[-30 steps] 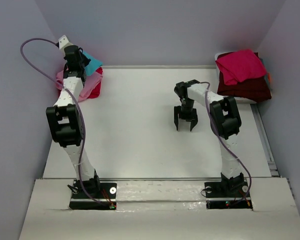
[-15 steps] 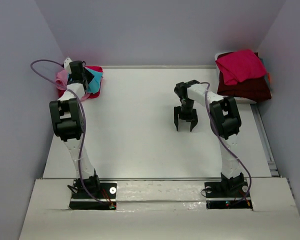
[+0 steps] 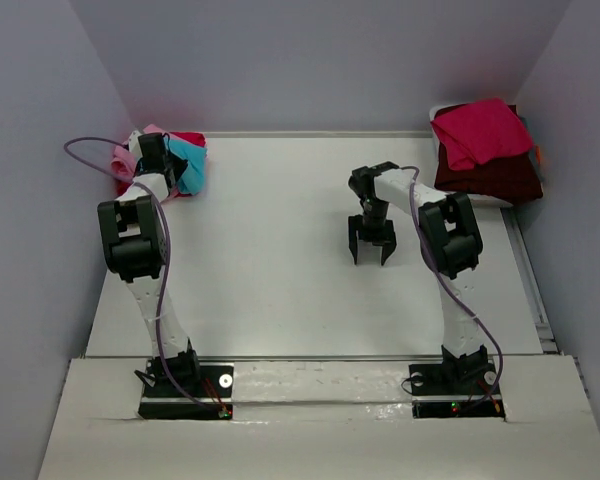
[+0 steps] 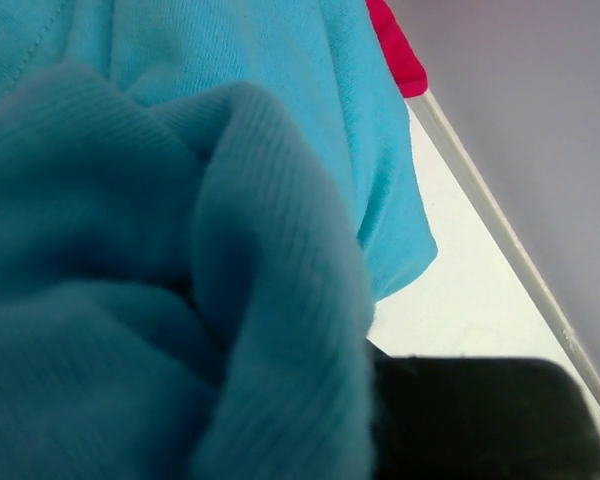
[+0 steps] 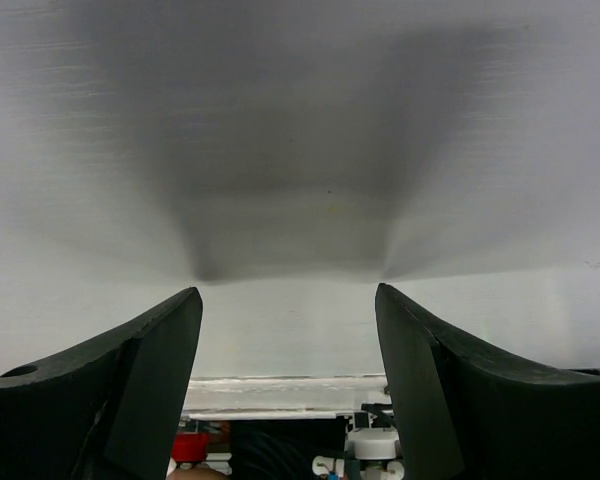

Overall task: Fold and stack the t-shirts
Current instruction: Put the neatly folded tshirt into the corner of the board with the left arm

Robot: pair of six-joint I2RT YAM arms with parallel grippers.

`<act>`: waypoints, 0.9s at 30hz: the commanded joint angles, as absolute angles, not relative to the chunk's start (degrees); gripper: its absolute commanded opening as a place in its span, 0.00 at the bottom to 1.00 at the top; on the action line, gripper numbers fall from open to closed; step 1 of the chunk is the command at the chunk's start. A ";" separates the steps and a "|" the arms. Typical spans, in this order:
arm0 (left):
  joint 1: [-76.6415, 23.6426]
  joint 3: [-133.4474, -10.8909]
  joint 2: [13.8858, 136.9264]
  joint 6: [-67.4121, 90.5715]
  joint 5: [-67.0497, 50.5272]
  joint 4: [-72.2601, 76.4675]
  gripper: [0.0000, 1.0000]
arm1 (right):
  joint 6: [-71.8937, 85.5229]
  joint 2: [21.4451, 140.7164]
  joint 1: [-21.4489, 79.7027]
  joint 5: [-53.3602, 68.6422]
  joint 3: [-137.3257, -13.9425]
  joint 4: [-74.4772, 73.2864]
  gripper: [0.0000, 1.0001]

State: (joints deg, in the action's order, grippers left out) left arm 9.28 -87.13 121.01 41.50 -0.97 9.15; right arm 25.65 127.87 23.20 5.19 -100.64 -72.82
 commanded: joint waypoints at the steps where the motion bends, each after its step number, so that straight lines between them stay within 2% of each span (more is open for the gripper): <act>1: 9.49 -88.77 117.16 41.22 1.75 10.81 0.06 | 24.87 125.33 22.94 4.92 -100.55 -72.60 0.76; 13: 9.49 -90.44 112.24 32.18 4.66 16.78 0.06 | 24.43 127.26 22.94 4.83 -104.23 -74.00 0.76; 27: 9.49 -96.41 112.67 26.98 4.66 17.14 0.06 | 24.26 127.88 22.94 4.39 -105.12 -74.44 0.76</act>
State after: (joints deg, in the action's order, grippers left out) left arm 9.13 -92.07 117.14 29.74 2.70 12.58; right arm 24.99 127.98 23.20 5.10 -103.15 -73.12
